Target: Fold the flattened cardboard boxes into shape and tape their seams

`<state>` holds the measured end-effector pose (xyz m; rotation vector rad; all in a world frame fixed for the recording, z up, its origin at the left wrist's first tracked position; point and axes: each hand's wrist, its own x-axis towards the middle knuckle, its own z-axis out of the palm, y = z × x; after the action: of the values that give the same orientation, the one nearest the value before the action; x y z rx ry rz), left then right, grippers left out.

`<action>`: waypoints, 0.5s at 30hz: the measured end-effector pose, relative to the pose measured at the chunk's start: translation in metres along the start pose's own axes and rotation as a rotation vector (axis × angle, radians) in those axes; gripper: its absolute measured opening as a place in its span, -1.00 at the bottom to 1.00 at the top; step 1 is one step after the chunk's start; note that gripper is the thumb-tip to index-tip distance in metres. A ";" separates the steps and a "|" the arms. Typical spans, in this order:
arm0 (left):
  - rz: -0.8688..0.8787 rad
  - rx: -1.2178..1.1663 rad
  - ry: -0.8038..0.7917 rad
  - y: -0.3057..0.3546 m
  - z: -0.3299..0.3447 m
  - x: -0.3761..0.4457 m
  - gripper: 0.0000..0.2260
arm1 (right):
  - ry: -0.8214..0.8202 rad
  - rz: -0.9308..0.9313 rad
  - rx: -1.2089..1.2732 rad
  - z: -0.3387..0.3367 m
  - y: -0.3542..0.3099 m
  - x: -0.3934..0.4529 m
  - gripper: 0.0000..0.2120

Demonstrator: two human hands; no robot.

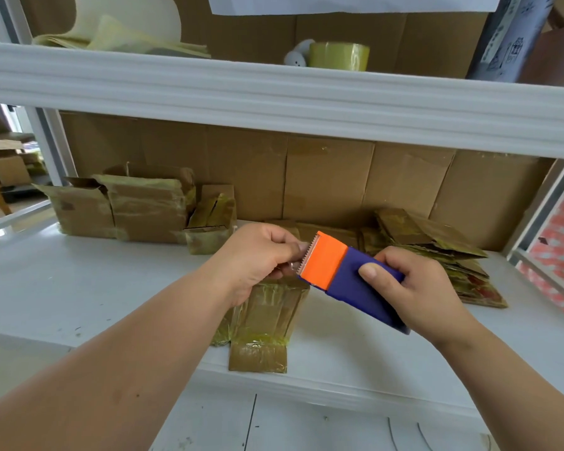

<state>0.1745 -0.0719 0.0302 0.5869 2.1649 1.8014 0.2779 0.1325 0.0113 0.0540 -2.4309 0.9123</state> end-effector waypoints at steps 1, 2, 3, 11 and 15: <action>0.005 0.009 0.013 0.001 -0.001 -0.001 -0.87 | 0.000 0.016 -0.015 0.000 -0.002 0.001 -0.49; 0.010 0.023 0.024 0.002 -0.003 -0.001 -0.87 | -0.018 0.032 -0.025 0.000 -0.004 0.002 -0.49; 0.016 0.040 0.036 0.002 -0.005 -0.001 -0.87 | -0.042 0.037 -0.031 0.000 -0.006 0.003 -0.50; 0.029 0.085 0.109 0.010 -0.018 -0.004 -0.91 | -0.176 -0.013 -0.040 -0.007 -0.017 0.019 -0.51; 0.034 0.043 0.152 0.012 -0.040 -0.005 -0.91 | -0.212 -0.020 -0.083 -0.012 -0.010 0.023 -0.52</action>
<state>0.1629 -0.1071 0.0495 0.5143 2.3110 1.8764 0.2657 0.1362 0.0364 0.1513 -2.6561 0.8325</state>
